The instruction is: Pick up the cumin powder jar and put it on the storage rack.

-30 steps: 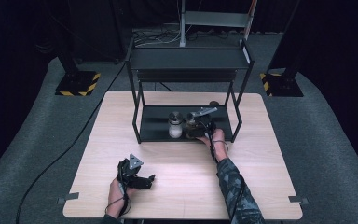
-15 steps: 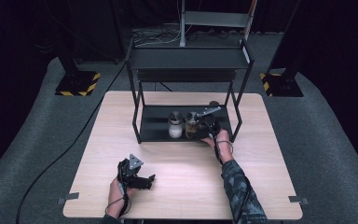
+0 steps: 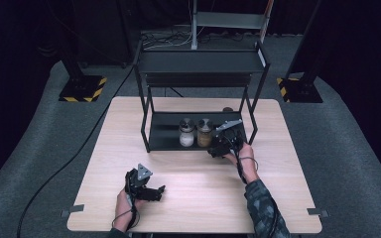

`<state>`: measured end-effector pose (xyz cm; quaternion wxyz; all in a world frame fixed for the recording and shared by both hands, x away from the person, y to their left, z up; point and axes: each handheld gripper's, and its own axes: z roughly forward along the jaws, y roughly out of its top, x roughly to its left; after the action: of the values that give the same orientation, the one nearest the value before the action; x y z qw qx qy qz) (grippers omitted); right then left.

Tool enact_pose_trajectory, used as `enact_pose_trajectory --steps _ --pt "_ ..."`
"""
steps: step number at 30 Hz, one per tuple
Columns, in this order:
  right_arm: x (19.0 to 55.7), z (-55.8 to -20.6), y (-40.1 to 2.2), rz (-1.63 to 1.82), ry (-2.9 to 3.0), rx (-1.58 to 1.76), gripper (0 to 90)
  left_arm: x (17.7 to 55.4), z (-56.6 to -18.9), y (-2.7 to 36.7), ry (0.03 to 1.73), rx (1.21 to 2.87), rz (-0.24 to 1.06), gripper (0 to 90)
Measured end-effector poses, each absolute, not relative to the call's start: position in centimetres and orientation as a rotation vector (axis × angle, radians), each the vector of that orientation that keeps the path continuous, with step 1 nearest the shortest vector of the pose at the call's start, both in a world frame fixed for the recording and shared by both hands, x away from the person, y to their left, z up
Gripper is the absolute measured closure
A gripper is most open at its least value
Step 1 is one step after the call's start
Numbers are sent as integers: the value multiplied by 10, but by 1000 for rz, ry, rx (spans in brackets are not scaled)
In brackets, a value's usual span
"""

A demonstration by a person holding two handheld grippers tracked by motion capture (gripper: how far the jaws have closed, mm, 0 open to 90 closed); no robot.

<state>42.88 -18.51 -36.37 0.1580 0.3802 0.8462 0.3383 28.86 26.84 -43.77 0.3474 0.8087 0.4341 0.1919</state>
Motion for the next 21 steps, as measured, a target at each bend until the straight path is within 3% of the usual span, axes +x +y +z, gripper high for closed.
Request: enact_pose_trajectory --steps 8,21 --pt "390 -364 -205 970 2381 1102 20 289 -438 268 1126 2097 497 27" --pt "325 -394 -237 944 2325 1224 17 289 -438 269 1126 2098 493 29"
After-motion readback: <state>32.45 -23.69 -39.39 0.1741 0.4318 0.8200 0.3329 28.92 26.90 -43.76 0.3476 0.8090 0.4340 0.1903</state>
